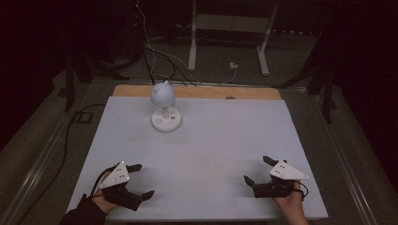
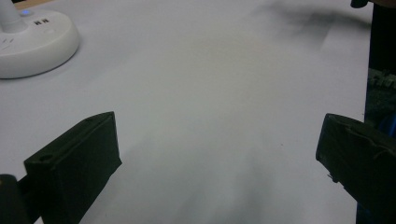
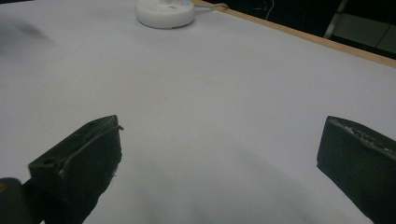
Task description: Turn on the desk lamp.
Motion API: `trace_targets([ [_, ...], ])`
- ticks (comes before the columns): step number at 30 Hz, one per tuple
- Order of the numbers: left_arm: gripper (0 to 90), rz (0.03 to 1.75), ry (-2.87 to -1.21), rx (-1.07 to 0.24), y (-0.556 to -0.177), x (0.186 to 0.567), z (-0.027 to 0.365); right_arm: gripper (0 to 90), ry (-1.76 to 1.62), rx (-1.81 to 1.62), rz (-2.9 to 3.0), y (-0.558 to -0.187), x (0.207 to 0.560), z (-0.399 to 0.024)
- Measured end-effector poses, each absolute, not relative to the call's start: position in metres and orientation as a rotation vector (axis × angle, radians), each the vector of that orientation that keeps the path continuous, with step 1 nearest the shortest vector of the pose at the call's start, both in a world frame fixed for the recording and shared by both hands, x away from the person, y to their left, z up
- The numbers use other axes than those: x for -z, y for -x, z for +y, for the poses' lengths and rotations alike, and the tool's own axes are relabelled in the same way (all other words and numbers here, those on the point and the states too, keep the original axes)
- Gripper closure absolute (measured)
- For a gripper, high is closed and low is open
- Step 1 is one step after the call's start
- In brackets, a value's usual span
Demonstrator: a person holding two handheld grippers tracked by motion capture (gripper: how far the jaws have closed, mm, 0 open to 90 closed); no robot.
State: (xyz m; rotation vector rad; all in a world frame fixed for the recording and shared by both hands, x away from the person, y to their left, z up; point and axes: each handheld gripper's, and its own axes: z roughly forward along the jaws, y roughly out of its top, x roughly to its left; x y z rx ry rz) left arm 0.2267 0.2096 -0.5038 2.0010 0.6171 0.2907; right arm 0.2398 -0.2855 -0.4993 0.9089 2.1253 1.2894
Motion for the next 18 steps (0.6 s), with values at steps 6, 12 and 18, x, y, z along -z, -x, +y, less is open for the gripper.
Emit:
trace_targets([
  [6,0.2,0.599,-2.022,-0.294,-0.2247,0.5036,0.206,0.0,-0.908,-1.318,2.125,-0.2381,0.4987,-0.2842],
  [12,0.2,0.583,-2.027,-0.282,-0.2235,0.5029,0.2043,0.0,-0.913,-1.316,2.123,-0.2377,0.4991,-0.2837],
  [18,0.2,0.561,-2.047,-0.274,-0.2224,0.5015,0.2012,0.0,-0.907,-1.329,2.1,-0.2349,0.4968,-0.2832],
])
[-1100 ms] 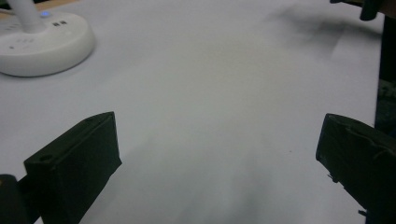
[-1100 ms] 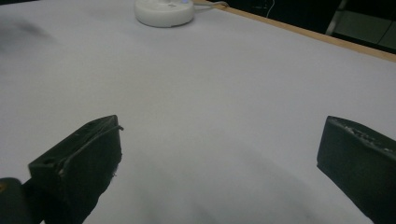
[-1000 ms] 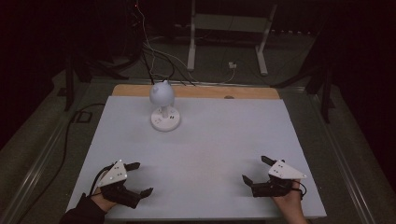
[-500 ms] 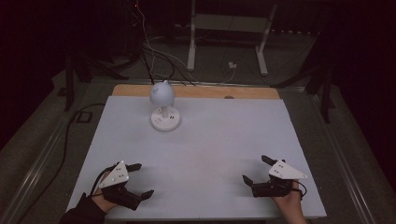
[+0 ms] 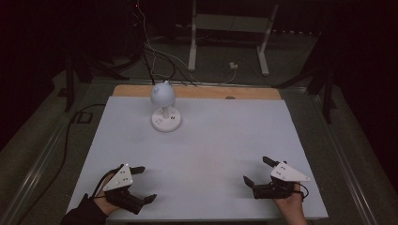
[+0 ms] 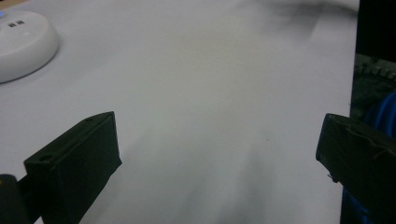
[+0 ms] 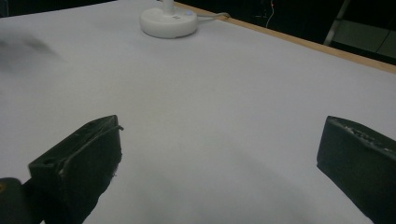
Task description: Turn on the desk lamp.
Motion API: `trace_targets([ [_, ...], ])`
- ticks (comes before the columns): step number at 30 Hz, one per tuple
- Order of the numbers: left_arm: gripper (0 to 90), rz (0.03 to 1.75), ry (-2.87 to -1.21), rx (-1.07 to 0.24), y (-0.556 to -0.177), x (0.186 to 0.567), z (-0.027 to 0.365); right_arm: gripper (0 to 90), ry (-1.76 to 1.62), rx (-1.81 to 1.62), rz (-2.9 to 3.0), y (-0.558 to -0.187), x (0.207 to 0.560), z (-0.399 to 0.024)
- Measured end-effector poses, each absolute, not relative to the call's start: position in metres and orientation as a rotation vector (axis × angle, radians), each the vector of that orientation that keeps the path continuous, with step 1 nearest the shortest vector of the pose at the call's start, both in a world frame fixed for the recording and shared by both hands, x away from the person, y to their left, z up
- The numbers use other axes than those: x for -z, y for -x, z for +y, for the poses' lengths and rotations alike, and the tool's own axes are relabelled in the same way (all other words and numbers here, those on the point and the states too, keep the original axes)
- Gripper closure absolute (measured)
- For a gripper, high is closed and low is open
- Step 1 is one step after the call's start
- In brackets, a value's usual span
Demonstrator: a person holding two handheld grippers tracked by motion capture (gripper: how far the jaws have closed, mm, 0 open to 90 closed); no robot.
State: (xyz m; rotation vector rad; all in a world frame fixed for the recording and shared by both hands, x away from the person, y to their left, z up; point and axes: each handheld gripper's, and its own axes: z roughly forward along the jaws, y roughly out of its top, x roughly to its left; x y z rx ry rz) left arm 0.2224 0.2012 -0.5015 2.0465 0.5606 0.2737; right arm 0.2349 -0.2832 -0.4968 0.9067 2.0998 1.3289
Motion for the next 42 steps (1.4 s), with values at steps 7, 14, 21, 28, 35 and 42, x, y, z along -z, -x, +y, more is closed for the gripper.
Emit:
trace_targets([
  [7,0.2,0.529,-2.058,-0.254,-0.221,0.496,0.195,0.0,-0.903,-1.329,2.103,-0.233,0.496,-0.281],
  [14,0.2,0.498,-2.041,-0.234,-0.221,0.485,0.192,0.0,-0.9,-1.33,2.098,-0.233,0.495,-0.281],
  [21,0.2,0.477,-2.035,-0.232,-0.223,0.476,0.189,0.0,-0.91,-1.337,2.098,-0.232,0.494,-0.28],
  [28,0.2,0.48,-2.017,-0.237,-0.231,0.466,0.185,0.0,-0.905,-1.342,2.096,-0.232,0.494,-0.281],
  [35,0.2,0.489,-2.002,-0.25,-0.239,0.458,0.182,0.0,-0.907,-1.345,2.095,-0.232,0.494,-0.281],
  [42,0.2,0.512,-1.987,-0.272,-0.249,0.452,0.181,0.0,-0.911,-1.347,2.094,-0.231,0.493,-0.282],
])
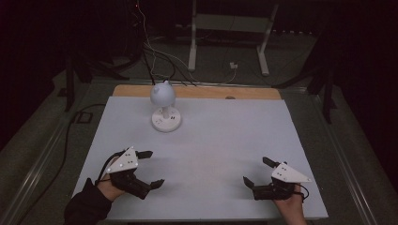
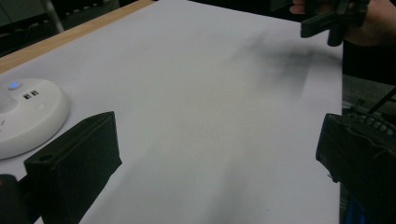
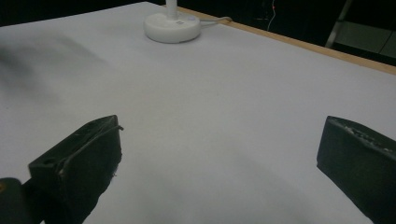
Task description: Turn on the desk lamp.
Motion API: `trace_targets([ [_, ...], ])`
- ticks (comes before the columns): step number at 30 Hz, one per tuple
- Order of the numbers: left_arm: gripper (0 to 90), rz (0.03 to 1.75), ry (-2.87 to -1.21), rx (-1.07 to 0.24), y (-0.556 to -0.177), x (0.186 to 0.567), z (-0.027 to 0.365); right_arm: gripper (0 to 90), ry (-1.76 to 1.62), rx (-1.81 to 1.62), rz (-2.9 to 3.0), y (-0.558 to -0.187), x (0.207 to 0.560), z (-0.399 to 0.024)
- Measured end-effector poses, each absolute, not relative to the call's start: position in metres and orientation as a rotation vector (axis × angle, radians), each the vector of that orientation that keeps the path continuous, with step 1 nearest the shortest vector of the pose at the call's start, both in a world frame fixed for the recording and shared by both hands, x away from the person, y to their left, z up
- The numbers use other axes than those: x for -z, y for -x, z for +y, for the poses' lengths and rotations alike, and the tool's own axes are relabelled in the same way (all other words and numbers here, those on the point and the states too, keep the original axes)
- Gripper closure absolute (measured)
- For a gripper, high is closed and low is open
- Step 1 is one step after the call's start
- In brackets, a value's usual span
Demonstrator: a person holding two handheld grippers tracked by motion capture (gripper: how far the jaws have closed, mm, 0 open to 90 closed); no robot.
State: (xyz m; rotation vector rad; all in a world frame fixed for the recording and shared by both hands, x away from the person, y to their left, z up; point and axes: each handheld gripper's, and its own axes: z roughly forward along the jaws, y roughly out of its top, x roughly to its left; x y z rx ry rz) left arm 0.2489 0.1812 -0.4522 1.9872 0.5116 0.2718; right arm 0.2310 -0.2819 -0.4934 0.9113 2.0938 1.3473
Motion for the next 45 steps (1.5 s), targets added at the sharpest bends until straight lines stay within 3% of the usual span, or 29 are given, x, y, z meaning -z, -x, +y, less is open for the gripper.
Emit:
trace_targets([
  [45,0.3,0.703,-1.87,-0.459,-0.313,0.434,0.14,0.0,-0.92,-1.355,2.086,-0.23,0.493,-0.284],
])
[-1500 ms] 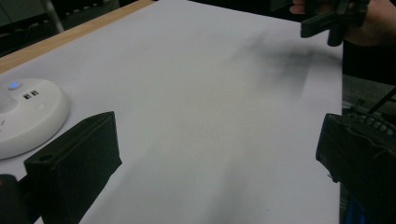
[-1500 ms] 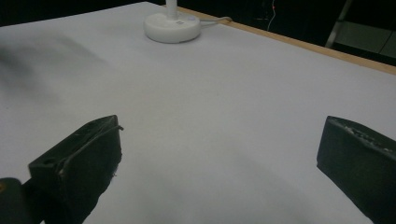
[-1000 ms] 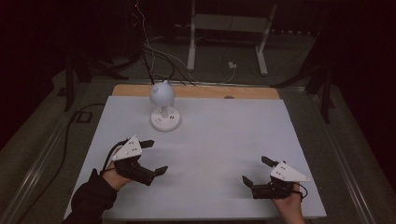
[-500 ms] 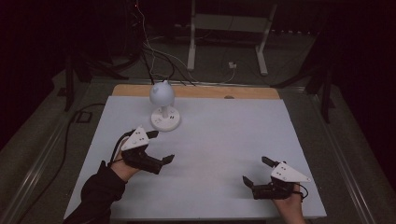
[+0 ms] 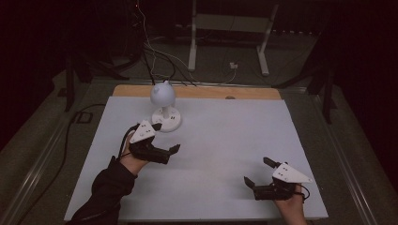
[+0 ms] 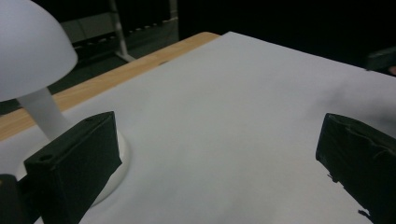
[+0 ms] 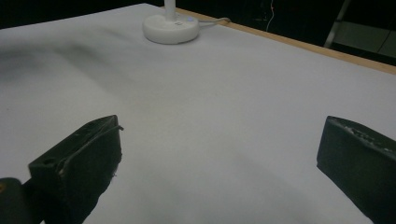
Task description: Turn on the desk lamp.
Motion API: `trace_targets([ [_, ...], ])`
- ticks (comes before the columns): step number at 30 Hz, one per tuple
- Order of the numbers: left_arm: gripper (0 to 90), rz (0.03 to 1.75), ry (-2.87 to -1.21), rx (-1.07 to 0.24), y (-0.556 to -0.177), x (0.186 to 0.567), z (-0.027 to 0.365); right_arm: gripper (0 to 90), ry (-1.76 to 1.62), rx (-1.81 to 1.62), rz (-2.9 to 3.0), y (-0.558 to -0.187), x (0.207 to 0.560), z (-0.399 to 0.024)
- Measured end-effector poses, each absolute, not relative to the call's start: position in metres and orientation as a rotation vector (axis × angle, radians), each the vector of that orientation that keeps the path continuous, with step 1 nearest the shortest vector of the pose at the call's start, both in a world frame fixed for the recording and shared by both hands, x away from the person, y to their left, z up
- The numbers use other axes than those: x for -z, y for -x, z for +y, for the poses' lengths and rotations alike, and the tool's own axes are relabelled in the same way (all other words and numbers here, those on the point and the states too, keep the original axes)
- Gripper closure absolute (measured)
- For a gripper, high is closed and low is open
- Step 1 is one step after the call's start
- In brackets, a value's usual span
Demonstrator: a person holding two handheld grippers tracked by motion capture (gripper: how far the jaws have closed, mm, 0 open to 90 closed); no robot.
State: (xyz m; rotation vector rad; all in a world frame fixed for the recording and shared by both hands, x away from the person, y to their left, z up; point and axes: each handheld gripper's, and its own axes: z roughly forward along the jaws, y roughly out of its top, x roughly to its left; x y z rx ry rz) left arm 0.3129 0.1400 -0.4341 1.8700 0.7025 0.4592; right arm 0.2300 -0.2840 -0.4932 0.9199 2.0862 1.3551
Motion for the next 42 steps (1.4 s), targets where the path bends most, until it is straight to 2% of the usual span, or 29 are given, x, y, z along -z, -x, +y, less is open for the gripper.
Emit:
trace_targets([
  [16,0.3,0.882,-1.782,-0.599,-0.34,0.449,0.124,0.0,-0.928,-1.367,2.082,-0.231,0.493,-0.285],
  [34,1.8,1.068,-1.681,-0.686,-0.367,0.463,0.111,0.0,-0.932,-1.373,2.079,-0.231,0.493,-0.286],
  [42,1.0,1.12,-1.715,-0.721,-0.378,0.47,0.105,0.0,-0.934,-1.375,2.077,-0.231,0.493,-0.287],
])
